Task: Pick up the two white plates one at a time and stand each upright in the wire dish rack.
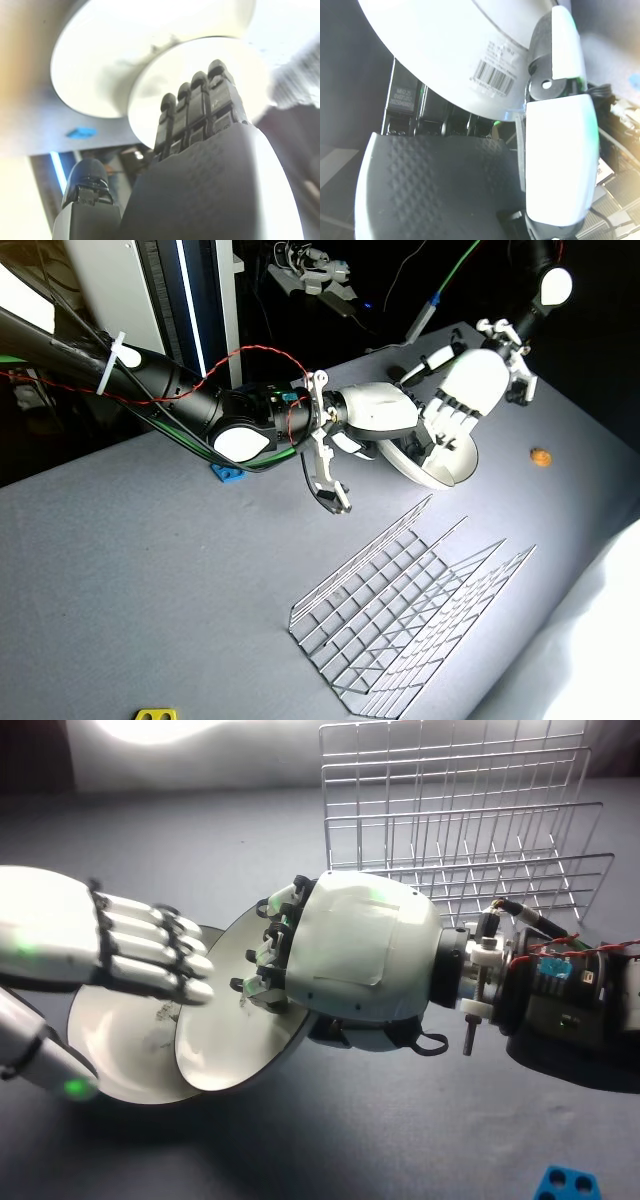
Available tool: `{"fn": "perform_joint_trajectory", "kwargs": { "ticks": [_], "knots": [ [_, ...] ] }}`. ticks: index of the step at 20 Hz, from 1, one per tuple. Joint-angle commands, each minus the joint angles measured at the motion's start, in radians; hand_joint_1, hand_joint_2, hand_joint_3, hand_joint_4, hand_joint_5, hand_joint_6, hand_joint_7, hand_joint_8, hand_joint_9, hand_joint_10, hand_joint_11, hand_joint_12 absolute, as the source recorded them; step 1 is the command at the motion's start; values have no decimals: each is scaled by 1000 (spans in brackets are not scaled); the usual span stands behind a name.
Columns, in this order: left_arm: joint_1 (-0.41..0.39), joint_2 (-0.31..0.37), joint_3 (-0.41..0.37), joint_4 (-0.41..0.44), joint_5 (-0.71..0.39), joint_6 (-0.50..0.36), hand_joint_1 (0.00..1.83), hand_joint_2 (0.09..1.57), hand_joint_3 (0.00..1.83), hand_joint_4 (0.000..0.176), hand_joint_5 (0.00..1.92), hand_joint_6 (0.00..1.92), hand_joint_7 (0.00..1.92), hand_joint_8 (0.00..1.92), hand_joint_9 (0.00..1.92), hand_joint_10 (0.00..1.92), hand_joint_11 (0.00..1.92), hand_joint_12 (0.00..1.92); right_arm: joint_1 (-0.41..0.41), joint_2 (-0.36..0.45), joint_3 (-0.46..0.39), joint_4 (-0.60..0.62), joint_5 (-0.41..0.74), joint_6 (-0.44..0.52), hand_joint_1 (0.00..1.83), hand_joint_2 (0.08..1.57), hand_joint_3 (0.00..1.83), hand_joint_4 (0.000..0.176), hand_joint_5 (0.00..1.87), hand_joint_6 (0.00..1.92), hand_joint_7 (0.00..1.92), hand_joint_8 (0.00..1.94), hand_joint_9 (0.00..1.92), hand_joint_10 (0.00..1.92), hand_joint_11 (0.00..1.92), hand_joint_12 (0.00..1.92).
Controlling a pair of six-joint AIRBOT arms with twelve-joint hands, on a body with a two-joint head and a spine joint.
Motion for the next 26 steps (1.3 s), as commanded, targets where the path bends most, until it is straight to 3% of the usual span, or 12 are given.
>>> {"fn": "perform_joint_trajectory", "kwargs": {
  "ticks": [1, 8, 13, 16, 21, 24, 26],
  "knots": [
    [-17, 16, 4, -63, -47, -20, 0, 1133, 1, 0, 97, 6, 49, 6, 27, 6, 14, 9, 18, 8, -10, 14, 114, -4, 1234, 1075, 1, 26, 1033, 930, 1131, 714, 1239, 0, 822, 858],
    [-74, 112, 2, 11, -68, -82, 0, 1131, 1, 0, 107, 8, 59, 8, 35, 7, 20, 13, 44, 57, -84, 29, 114, -4, 1230, 1087, 0, 24, 1012, 973, 1096, 766, 1217, 0, 800, 884],
    [-77, 165, 12, 13, -80, -91, 0, 1130, 1, 0, 94, 0, 55, 4, 31, 5, 5, 2, 74, 110, -148, 58, 113, -1, 1227, 1094, 0, 24, 993, 991, 1087, 797, 1229, 5, 797, 915],
    [-77, 178, 16, 12, -79, -91, 0, 1120, 0, 0, 113, 8, 76, 11, 52, 12, 23, 11, 101, 144, -178, 68, 95, 50, 1227, 1094, 0, 20, 981, 999, 1098, 787, 1212, 3, 783, 920],
    [-62, 180, 27, 13, -73, -72, 0, 1128, 0, 0, 96, 0, 52, 0, 22, 0, 0, 0, 156, 219, -225, 76, 68, 217, 1241, 1064, 0, 26, 1058, 877, 1157, 685, 1239, 8, 819, 887],
    [-59, 181, 27, 17, -68, -61, 0, 1125, 0, 0, 100, 2, 54, 2, 26, 4, 2, 1, 222, 271, -227, 76, -35, 477, 1234, 1081, 0, 23, 1016, 946, 1117, 753, 1221, 5, 793, 915],
    [-60, 181, 27, 16, -63, -60, 0, 1123, 0, 0, 108, 5, 53, 2, 25, 3, 0, 0, 254, 292, -227, 76, -72, 579, 1239, 1071, 0, 26, 1049, 894, 1131, 730, 1231, 6, 812, 879]
  ]
}}
